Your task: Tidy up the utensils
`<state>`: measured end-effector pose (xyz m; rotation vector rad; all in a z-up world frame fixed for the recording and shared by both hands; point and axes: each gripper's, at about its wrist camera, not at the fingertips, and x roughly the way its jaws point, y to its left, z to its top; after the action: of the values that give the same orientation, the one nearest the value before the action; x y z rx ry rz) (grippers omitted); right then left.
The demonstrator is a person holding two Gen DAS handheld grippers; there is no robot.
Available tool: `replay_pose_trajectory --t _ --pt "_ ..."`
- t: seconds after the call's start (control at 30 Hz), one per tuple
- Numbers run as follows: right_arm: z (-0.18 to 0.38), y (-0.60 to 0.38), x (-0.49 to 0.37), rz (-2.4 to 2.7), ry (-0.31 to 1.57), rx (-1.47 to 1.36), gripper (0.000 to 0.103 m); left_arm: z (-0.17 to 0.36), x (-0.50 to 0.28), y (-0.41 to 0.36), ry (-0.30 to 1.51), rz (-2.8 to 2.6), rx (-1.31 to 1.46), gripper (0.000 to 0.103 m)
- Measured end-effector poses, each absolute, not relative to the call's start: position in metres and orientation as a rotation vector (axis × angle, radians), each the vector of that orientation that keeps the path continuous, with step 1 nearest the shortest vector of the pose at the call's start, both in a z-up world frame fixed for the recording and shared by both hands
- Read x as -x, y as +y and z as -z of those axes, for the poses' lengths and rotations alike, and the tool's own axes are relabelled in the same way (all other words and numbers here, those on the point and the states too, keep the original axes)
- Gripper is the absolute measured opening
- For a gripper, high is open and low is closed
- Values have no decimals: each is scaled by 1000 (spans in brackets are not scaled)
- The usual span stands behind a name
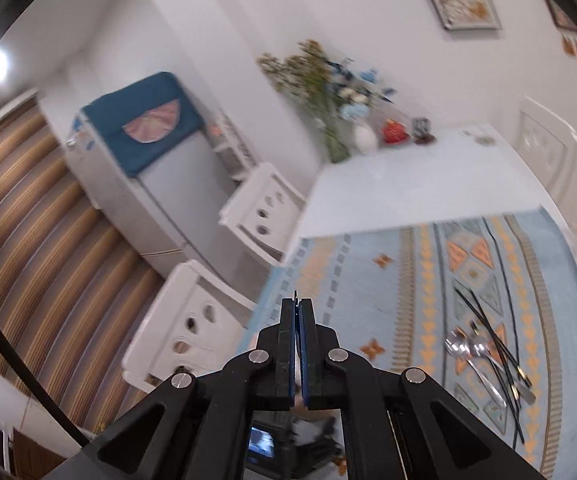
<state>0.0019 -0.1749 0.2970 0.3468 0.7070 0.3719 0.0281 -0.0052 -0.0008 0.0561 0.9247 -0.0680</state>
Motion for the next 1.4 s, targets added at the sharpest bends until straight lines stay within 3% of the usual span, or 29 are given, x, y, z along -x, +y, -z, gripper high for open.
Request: replay_pose_trajectory --t 0.43,0.7,1.4 --pt "-335 -115 -12 -621 649 -353 2 1 -28 -6 925 68 -57 101" --pt "-297 -100 -33 -628 733 -360 2 1 -27 -11 924 68 -57 101" --pt "-216 -188 -55 -361 977 -425 3 1 -27 -4 925 69 -55 102"
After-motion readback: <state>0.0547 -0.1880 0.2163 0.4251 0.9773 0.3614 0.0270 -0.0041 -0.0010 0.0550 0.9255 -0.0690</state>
